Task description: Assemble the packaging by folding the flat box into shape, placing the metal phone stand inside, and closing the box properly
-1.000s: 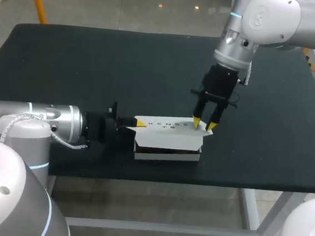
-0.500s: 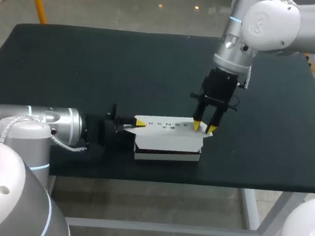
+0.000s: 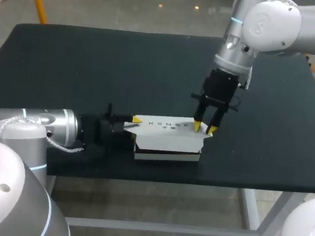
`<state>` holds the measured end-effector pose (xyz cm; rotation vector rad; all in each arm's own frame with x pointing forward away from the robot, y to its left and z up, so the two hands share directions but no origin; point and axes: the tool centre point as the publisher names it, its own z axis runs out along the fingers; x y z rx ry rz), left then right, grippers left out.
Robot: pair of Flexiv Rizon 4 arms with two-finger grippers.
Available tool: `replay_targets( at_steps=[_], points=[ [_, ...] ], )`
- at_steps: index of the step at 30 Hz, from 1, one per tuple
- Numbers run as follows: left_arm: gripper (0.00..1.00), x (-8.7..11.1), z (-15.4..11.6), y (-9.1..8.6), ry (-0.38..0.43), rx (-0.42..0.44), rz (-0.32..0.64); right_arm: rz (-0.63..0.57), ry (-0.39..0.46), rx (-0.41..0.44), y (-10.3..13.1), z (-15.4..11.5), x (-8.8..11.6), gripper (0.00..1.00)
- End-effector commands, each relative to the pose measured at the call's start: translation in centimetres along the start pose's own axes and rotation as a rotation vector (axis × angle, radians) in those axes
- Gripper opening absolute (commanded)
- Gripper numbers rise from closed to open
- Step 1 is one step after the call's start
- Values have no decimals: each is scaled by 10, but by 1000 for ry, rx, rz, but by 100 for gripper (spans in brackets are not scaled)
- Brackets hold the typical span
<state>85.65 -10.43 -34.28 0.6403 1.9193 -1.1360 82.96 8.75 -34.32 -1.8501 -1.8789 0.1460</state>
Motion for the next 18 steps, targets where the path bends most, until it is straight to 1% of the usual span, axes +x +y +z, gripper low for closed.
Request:
replay_targets(
  at_steps=[1, 4, 7, 8, 10, 11, 12, 13, 14, 16, 17, 18],
  points=[
    [38, 2, -15, -8, -5, -30, 5, -2, 2, 2, 1, 0, 0, 39],
    [40, 4, -25, -11, 18, -54, 4, -3, 2, 1, 1, 0, 0, 39],
    [43, 7, -37, -14, 65, -86, 1, -4, 4, 0, 2, 0, -1, 38],
    [46, 7, -41, -14, 83, -109, 1, -3, 5, -1, 2, 0, -1, 39],
    [52, 7, -51, -15, 125, -105, -20, -4, 7, -2, 2, 0, -1, 39],
    [58, 6, -56, -15, 144, -114, -38, -3, 7, -2, 2, 0, -2, 39],
    [58, 4, -61, -15, 170, -117, -58, -3, 7, -3, 2, 1, -2, 39],
    [54, 1, -65, -15, 188, -125, -72, -4, 7, -3, 2, 1, -2, 40],
    [54, -1, -69, -15, 227, -127, -99, -3, 8, -3, 2, 1, -2, 40],
    [67, -7, -76, -15, 265, -139, -144, -2, 8, -6, 2, 2, -3, 40],
    [82, -10, -79, -15, 298, -134, -174, -1, 8, -7, 2, 2, -3, 40],
    [100, -12, -82, -16, 317, -139, -187, 0, 8, -9, 2, 2, -3, 40]
  ],
)
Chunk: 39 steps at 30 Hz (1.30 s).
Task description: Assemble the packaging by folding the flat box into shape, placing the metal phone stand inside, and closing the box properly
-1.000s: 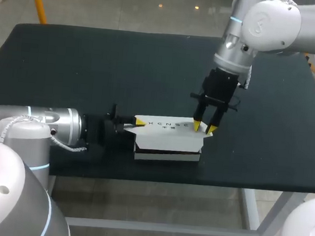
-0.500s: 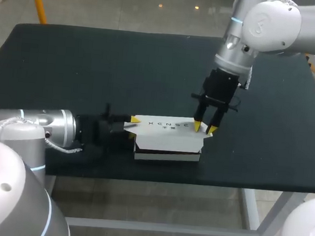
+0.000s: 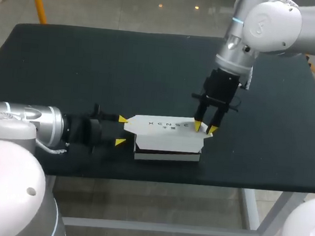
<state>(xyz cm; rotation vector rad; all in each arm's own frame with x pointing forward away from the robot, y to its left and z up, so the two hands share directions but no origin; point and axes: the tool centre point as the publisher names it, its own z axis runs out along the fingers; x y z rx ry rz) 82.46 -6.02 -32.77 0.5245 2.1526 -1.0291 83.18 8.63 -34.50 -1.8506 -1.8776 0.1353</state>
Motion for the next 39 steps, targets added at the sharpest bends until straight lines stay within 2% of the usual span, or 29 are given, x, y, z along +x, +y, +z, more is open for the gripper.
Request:
replay_targets(
  at_steps=[1, 2, 3, 4, 5, 21, 27, 29, 30, 31, 32, 39],
  points=[
    [100, -17, -32, -3, 234, 20, -85, 1, 2, -6, -1, 2, -1, 40],
    [100, -19, -34, -3, 288, 18, -117, 1, 3, -6, -1, 2, -1, 40],
    [100, -20, -35, -3, 380, 9, -157, 2, 3, -9, -2, 2, -1, 40],
    [100, -22, -33, -3, 433, -70, -185, 2, 3, -10, -2, 2, -1, 40],
    [100, -23, -31, -2, 432, -228, -183, 2, 4, -11, -2, 2, -1, 40],
    [100, -27, -28, -3, 444, -227, -197, -1, 8, -11, 1, 8, 3, 39],
    [100, -46, -21, -9, 532, -256, -410, 2, 10, -12, 1, 9, 3, 39],
    [100, -53, -16, -9, 557, -333, -551, 3, 7, -12, 1, 9, 3, 39],
    [100, -55, -13, -9, 603, -352, -603, 4, 7, -12, 2, 9, 3, 39],
    [100, -60, -9, -9, 624, -396, -703, 4, 6, -12, 2, 10, 3, 39],
    [100, -65, -3, -7, 538, -521, -807, 4, 5, -13, 2, 10, 3, 39],
    [100, -65, -3, -7, 538, -521, -807, 7, 4, -16, 3, 10, 4, 41]
  ],
)
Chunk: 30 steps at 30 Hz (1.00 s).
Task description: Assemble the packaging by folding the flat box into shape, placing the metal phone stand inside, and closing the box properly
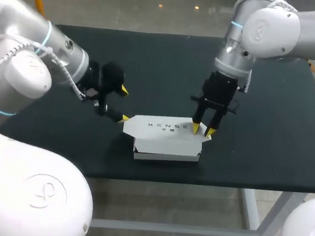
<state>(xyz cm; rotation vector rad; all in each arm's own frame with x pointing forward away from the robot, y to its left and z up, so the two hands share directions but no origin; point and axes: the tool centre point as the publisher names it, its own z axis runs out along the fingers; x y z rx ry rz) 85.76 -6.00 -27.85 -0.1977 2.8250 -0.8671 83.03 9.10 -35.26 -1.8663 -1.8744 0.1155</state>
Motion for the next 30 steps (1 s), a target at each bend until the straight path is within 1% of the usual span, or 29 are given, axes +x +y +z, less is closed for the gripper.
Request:
replay_targets(
  at_steps=[1, 6, 7, 8, 9, 10, 11, 12, 13, 14, 15, 16, 17, 18, 26, 30],
  points=[
    [100, -5, 2, -7, 169, -189, -168, 1, -2, 2, 1, 1, 1, 41],
    [100, -5, 2, -7, 169, -189, -168, 7, -3, 4, 2, 2, 0, 40],
    [100, -9, 4, -10, 177, -189, -234, 8, -2, 4, 2, 2, 0, 40],
    [100, -14, 7, -15, 192, -204, -321, 9, -1, 3, 2, 2, 0, 40],
    [100, -16, 10, -17, 195, -227, -380, 10, -1, 2, 2, 2, -1, 40],
    [100, -18, 13, -20, 195, -248, -462, 11, -1, 2, 2, 2, -1, 40],
    [100, -22, 16, -23, 180, -261, -584, 12, -1, 2, 2, 2, -1, 40],
    [100, -23, 19, -25, 171, -279, -644, 13, -1, 1, 2, 2, -1, 40],
    [100, -23, 23, -27, 146, -303, -726, 14, -1, 1, 2, 2, -1, 40],
    [100, -26, 27, -28, 66, -315, -876, 16, -2, 1, 2, 2, -1, 40],
    [100, -27, 29, -29, 63, -329, -943, 16, -2, 0, 2, 2, -1, 40],
    [100, -25, 31, -30, 25, -337, -1022, 17, -2, 0, 2, 2, -1, 40],
    [100, -26, 34, -30, -71, -363, -1124, 17, -3, -1, 2, 2, -1, 40],
    [100, -26, 36, -29, -193, -400, -1224, 17, -3, -2, 2, 2, -2, 40],
    [100, -26, 36, -29, -193, -400, -1224, 18, 1, -3, 2, 3, -2, 41],
    [100, -26, 36, -29, -193, -400, -1224, 17, 4, -6, 2, 3, -3, 43]
  ],
)
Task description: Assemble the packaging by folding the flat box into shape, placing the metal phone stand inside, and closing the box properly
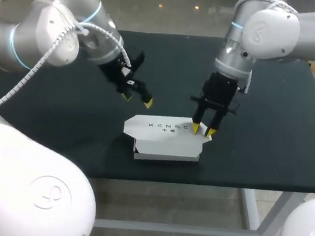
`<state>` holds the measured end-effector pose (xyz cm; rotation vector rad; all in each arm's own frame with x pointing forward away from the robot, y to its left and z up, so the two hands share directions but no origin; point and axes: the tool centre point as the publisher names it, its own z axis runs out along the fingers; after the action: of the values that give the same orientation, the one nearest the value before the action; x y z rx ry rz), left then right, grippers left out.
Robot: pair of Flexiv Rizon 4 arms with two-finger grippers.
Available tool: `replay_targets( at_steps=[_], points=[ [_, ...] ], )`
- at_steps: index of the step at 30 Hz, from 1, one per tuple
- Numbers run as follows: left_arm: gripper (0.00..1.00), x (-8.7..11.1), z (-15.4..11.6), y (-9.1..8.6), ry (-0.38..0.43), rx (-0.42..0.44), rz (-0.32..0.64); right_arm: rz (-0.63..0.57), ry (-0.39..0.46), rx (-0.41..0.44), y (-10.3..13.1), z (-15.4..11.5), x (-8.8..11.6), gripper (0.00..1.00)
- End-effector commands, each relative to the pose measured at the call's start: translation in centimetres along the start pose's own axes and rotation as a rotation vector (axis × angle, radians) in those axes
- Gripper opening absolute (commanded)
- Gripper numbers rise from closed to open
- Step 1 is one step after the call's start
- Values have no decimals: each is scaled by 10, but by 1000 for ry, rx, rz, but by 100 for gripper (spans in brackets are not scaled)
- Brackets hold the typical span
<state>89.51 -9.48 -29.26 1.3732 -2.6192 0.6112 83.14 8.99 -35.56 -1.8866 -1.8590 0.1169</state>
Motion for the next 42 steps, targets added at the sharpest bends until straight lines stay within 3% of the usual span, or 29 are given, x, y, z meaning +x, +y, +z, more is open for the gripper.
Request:
replay_targets(
  at_steps=[1, 7, 18, 20, 21, 34, 37, 39, 42],
  points=[
    [100, 5, -2, -1, -224, -77, -409, 0, 7, -2, 0, 1, -1, 43],
    [100, 1, 1, -8, -159, -153, -649, 7, 17, -2, 0, 2, -4, 42],
    [100, 13, 19, 8, -151, -193, -830, 12, 20, -3, 0, 5, -6, 41],
    [100, 15, 18, 11, -189, -182, -871, 13, 20, -4, 0, 5, -6, 41],
    [100, 15, 18, 11, -252, -149, -939, 14, 21, -5, 0, 6, -6, 41],
    [100, 14, 20, 11, -251, -148, -944, 5, 40, -20, 0, 6, -4, 42],
    [100, 15, 24, 18, -228, -163, -931, 6, 43, -24, 0, 5, -5, 42],
    [50, 18, 25, 23, -232, -172, -928, 7, 44, -24, -1, 5, -5, 42],
    [49, 24, 27, 31, -242, -178, -922, 9, 43, -26, -1, 4, -6, 42]
  ],
)
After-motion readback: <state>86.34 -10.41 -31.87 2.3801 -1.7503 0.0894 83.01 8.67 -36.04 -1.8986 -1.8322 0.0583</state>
